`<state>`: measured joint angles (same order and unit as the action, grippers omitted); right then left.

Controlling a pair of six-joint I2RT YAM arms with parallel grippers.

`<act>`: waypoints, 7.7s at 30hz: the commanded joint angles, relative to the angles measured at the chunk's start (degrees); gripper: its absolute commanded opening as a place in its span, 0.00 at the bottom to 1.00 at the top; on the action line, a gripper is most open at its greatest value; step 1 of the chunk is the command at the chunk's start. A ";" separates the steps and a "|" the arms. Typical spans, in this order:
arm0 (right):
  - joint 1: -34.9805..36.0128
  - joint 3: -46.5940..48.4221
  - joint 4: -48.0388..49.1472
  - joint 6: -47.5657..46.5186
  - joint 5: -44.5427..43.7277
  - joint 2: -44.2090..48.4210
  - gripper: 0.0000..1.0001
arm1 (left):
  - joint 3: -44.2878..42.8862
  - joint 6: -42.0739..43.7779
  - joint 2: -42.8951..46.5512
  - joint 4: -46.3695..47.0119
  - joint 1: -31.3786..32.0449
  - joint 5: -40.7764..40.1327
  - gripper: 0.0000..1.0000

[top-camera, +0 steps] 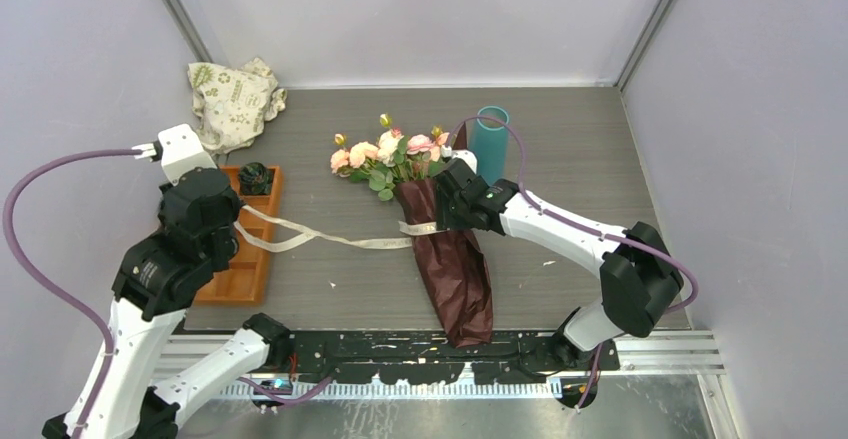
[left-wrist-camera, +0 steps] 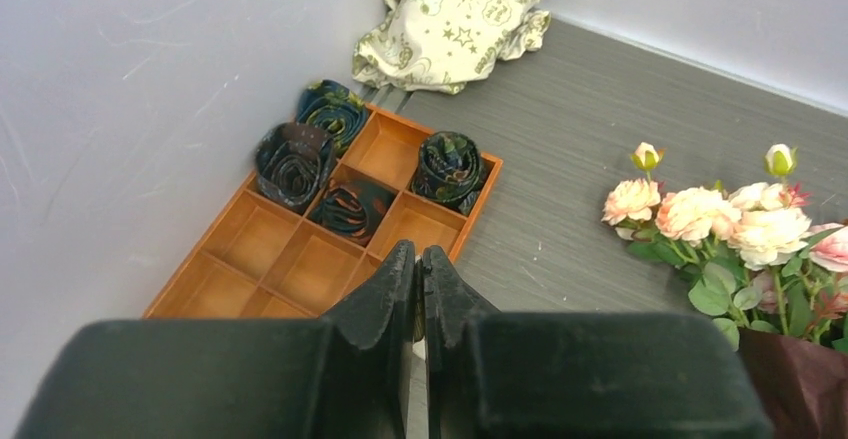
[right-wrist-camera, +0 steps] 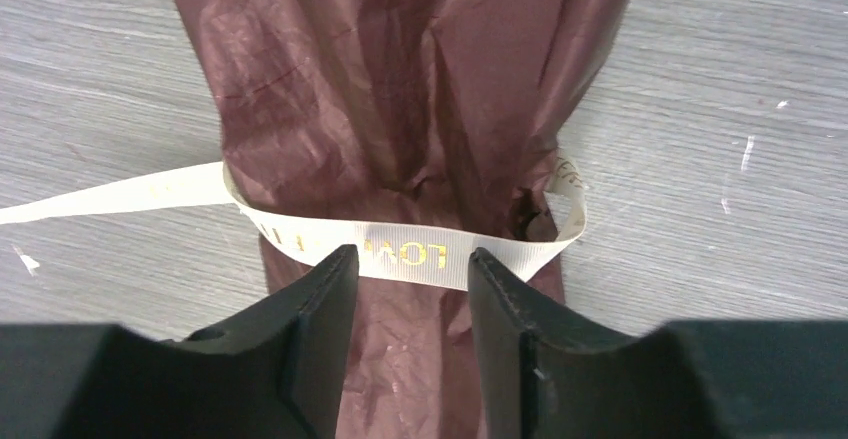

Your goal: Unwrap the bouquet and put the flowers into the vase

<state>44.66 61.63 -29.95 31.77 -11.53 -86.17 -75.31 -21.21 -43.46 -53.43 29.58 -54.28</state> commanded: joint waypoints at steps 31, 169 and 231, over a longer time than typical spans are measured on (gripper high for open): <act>-9.38 1.66 -17.11 2.20 -26.97 4.96 0.68 | -11.62 -16.53 -1.20 -19.59 -0.15 -17.36 0.14; -18.01 -1.37 -40.08 14.28 -28.98 17.96 0.01 | 38.74 -24.23 -17.11 40.44 0.65 53.00 0.02; 1.26 9.83 -14.19 5.51 -9.89 -11.64 0.70 | 36.20 -26.07 -42.70 46.02 0.64 50.41 0.00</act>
<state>48.66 72.93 -48.97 36.45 -23.27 -96.38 -38.30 -47.00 -84.42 -8.21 30.00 -2.55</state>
